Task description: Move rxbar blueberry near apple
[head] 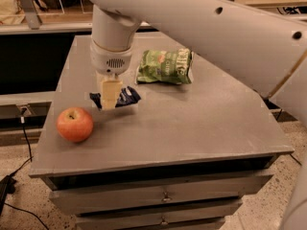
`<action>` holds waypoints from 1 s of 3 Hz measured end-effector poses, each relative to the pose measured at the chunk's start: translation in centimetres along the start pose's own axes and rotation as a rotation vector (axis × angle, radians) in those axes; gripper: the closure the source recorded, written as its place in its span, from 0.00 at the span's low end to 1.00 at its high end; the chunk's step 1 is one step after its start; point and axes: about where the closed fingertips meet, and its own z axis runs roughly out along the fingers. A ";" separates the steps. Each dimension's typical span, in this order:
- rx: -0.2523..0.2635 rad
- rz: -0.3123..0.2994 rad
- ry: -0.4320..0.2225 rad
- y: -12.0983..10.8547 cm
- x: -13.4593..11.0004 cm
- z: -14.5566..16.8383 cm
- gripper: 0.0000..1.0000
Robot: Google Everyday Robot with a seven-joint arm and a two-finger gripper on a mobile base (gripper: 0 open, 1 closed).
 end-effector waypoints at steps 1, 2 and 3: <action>0.001 -0.001 0.000 0.0 -0.1 0.0 0.38; 0.003 -0.003 0.000 0.0 -0.1 0.0 0.14; 0.004 -0.004 0.000 0.1 -0.2 0.0 0.00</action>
Offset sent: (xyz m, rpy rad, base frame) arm -0.0004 0.0006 0.0001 0.0004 -0.0016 0.0010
